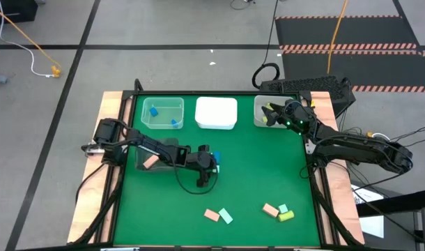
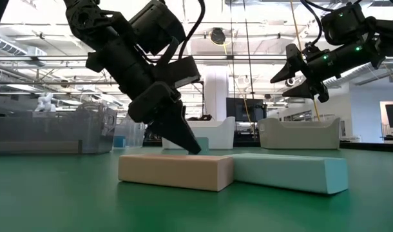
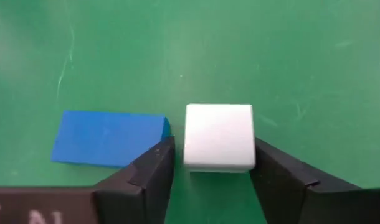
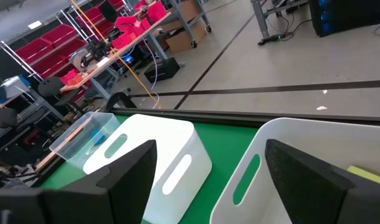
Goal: Sort & place blocks by color
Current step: Put the light blue block into the white bin
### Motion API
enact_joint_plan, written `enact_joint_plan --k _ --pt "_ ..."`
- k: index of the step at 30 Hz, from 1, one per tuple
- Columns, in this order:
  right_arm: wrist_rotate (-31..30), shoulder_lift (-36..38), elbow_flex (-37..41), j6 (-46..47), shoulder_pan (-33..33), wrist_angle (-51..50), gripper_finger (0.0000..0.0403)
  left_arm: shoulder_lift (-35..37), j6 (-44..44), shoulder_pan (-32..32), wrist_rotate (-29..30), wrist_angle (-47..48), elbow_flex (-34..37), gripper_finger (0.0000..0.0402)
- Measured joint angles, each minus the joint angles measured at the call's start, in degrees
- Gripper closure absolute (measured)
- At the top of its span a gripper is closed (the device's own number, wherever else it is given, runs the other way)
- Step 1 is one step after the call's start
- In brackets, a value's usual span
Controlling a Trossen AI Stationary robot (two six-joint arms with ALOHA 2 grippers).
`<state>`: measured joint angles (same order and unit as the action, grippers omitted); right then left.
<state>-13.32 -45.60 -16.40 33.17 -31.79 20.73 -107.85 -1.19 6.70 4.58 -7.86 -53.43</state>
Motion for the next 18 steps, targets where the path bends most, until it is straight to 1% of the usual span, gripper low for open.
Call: enact_joint_plan --k 4,7,11,14,18 --pt "0.0 0.0 0.0 0.0 0.0 0.0 0.0112 0.0 -1.1 0.0 0.0 -1.6 0.0 0.0266" --pt "0.0 0.0 0.0 -0.4 0.0 0.0 0.0112 0.0 -2.5 0.0 0.0 -3.2 0.0 0.0267" --pt "0.0 0.0 0.0 -0.9 0.0 0.0 0.0112 1.6 -2.3 0.0 0.2 -4.3 0.0 0.0267" --pt "0.0 0.0 0.0 -0.8 0.0 0.0 0.0112 4.2 -0.5 -0.3 1.0 -4.4 0.0 0.0267" --pt "0.0 0.0 0.0 1.6 0.0 0.0 0.0112 9.9 2.3 -1.8 3.0 -4.3 0.0 0.0267"
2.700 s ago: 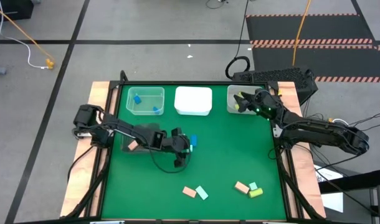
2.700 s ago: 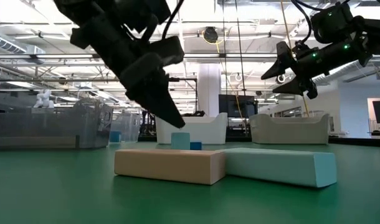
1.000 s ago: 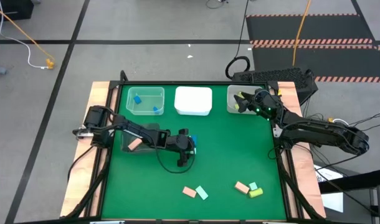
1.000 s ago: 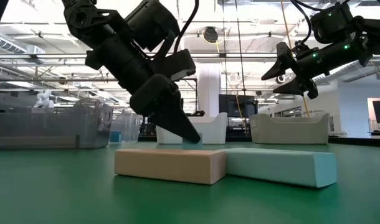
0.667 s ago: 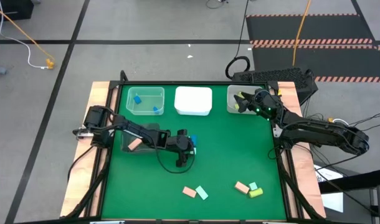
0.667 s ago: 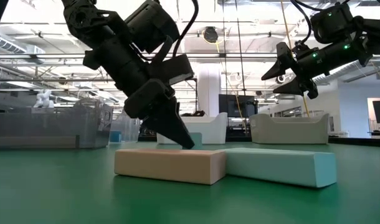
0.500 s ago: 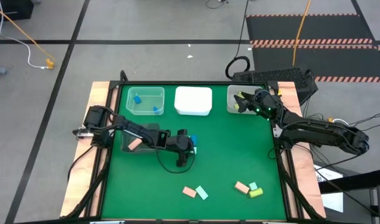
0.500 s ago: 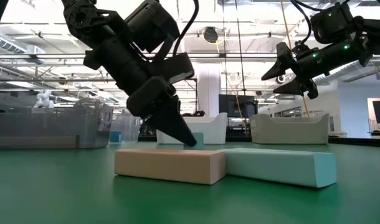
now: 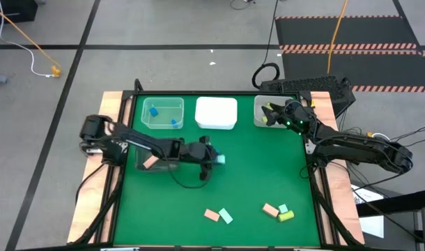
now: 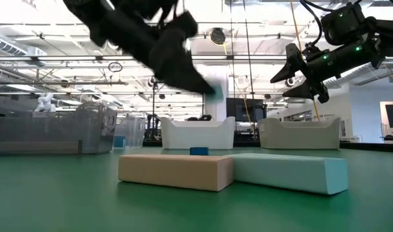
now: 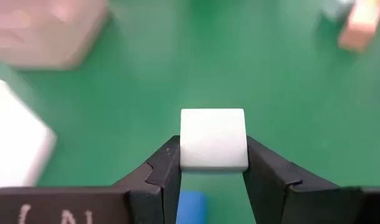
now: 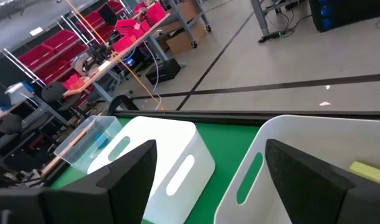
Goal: Sort & place blocks by color
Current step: Put the light blue block into the white bin
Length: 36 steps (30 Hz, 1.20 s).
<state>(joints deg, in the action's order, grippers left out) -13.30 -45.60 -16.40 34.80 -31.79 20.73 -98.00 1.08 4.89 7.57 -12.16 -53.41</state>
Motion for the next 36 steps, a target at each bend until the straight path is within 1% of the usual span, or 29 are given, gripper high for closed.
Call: enact_joint_plan --k 4,9,13,15,17,22,24,28,30,31,33,36 --pt "0.0 0.0 0.0 0.6 0.0 0.2 0.0112 6.5 1.3 -2.7 1.1 -1.6 0.0 0.0267" --pt "0.0 0.0 0.0 1.3 0.0 0.5 0.0112 14.1 4.0 -6.1 2.2 -5.8 0.0 0.0266" --pt "0.0 0.0 0.0 3.5 0.0 0.7 0.0112 17.5 5.5 -8.5 4.0 -8.2 0.0 0.0265" --pt "-0.1 0.0 0.0 3.5 0.0 1.4 0.0112 18.1 5.9 -9.5 6.4 -8.8 -0.1 0.0265" --pt "-0.2 0.0 0.0 3.5 0.0 2.4 0.0112 18.2 5.9 -10.5 9.9 -9.0 -0.1 0.0265" --pt "-0.3 0.0 0.0 3.5 0.0 7.4 0.0112 17.7 4.4 -13.4 20.7 -7.8 -0.1 0.0264" --pt "-0.2 0.0 0.0 3.5 0.0 9.9 0.0112 17.4 3.0 -15.0 23.1 -6.4 0.0 0.0264" --pt "2.7 0.0 0.0 2.9 0.0 15.8 0.0112 16.0 -0.9 -18.4 23.6 -5.2 -0.1 0.0264" --pt "4.1 0.0 0.0 1.2 0.5 18.6 0.0112 14.7 -4.6 -19.8 23.5 -2.4 0.1 0.0264" --pt "4.2 0.0 0.0 0.2 1.0 19.7 0.0112 13.6 -6.6 -20.4 23.4 -2.5 0.0 0.0264" --pt "4.2 0.0 0.0 -2.0 2.2 21.6 0.0112 11.9 -10.0 -21.4 21.8 -1.5 0.0 0.0263" --pt "4.1 0.0 -0.4 -4.7 4.1 21.9 0.0112 8.3 -13.1 -22.4 19.3 -1.0 0.0 0.0263"
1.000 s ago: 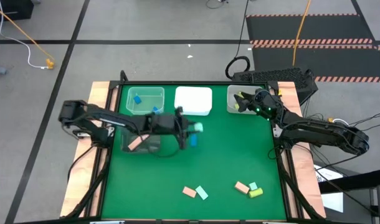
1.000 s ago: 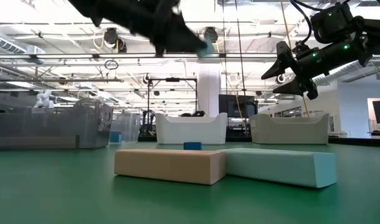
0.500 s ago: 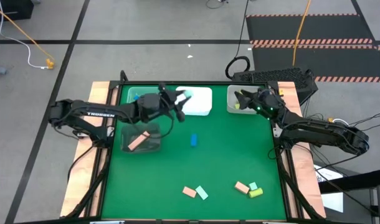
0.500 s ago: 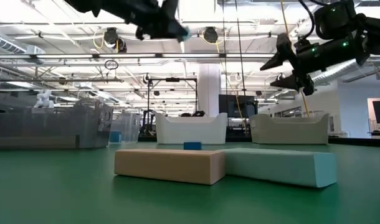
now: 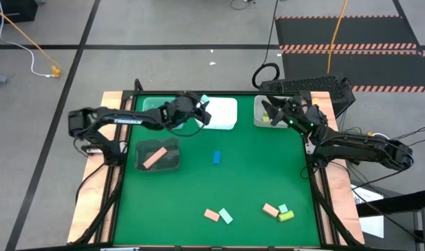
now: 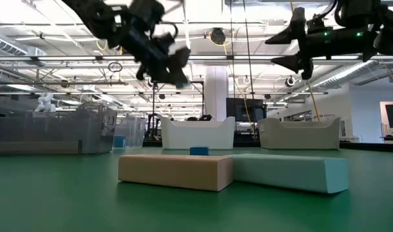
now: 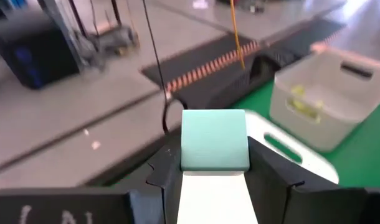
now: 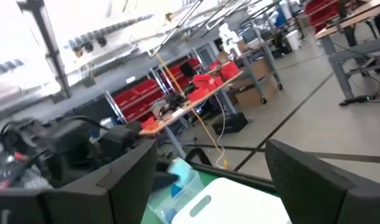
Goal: Sort & place blocks by color
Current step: Put the light blue block into the white bin, then put the blue block into the transparent bin
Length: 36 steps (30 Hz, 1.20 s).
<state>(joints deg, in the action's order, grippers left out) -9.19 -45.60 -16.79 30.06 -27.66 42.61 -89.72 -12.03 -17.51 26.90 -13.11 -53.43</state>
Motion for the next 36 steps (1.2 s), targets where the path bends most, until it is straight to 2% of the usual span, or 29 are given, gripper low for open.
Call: enact_joint_plan --k 8,17,22,29,33,36 --pt "-1.2 0.0 -4.3 -6.9 5.1 -10.1 0.0112 -7.4 -8.4 -0.4 -5.7 0.2 0.0 0.0263" --pt "-10.4 -0.3 -12.5 -12.8 10.7 -38.8 0.0112 -8.7 -9.3 -0.1 -5.9 -0.1 0.0 0.0260" --pt "-10.3 -0.3 -12.8 -12.2 12.9 -44.7 0.0112 -8.7 -10.0 -0.3 -5.9 0.3 0.0 0.0237" --pt "-10.0 -0.3 -12.8 -9.5 16.7 -56.4 0.0112 -8.7 -17.5 -0.2 -5.9 0.7 0.0 0.0216" --pt "-4.5 -0.3 -12.8 -6.6 18.3 -63.2 0.0112 -8.7 -22.3 -0.2 -8.1 0.5 0.0 0.0202" --pt "-0.9 -0.3 -12.8 -5.2 19.5 -66.5 0.0112 -8.7 -26.3 0.2 -12.3 -2.1 0.0 0.0188"
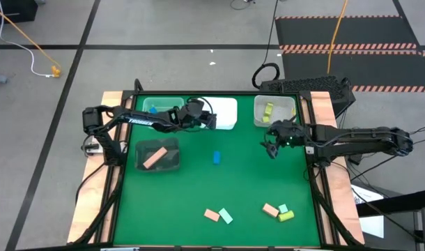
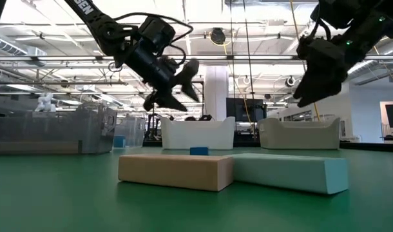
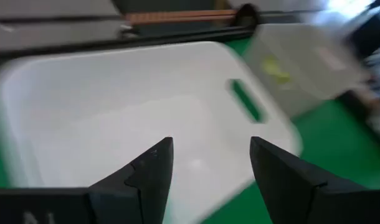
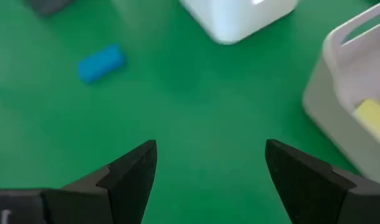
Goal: Sort & place blocks by color
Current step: Put the blue block into the transparent bin
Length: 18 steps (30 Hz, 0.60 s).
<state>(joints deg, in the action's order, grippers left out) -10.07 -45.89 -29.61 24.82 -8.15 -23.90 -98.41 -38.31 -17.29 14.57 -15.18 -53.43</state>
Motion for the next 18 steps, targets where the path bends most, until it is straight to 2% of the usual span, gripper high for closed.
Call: enact_joint_plan --k 3,8,10,16,18 --pt "1.2 0.0 0.0 -0.5 1.2 -1.7 0.0112 0.0 -1.2 2.4 -3.8 -3.4 0.0 0.0176" --pt "1.2 0.0 0.0 -2.0 2.1 -1.8 0.0112 0.0 -1.9 9.8 -3.1 -4.3 0.0 0.0170" --pt "1.2 0.0 0.0 -2.1 2.1 -1.7 0.0112 0.0 -3.9 13.2 -0.2 -3.9 0.0 0.0170" --pt "1.2 0.0 0.0 -2.1 2.1 -1.7 0.0112 0.0 -5.8 22.3 14.9 -0.7 0.0 0.0170" --pt "1.2 0.0 0.0 -2.1 2.1 -1.7 0.0112 0.0 -7.6 24.4 18.3 0.8 0.0 0.0169"
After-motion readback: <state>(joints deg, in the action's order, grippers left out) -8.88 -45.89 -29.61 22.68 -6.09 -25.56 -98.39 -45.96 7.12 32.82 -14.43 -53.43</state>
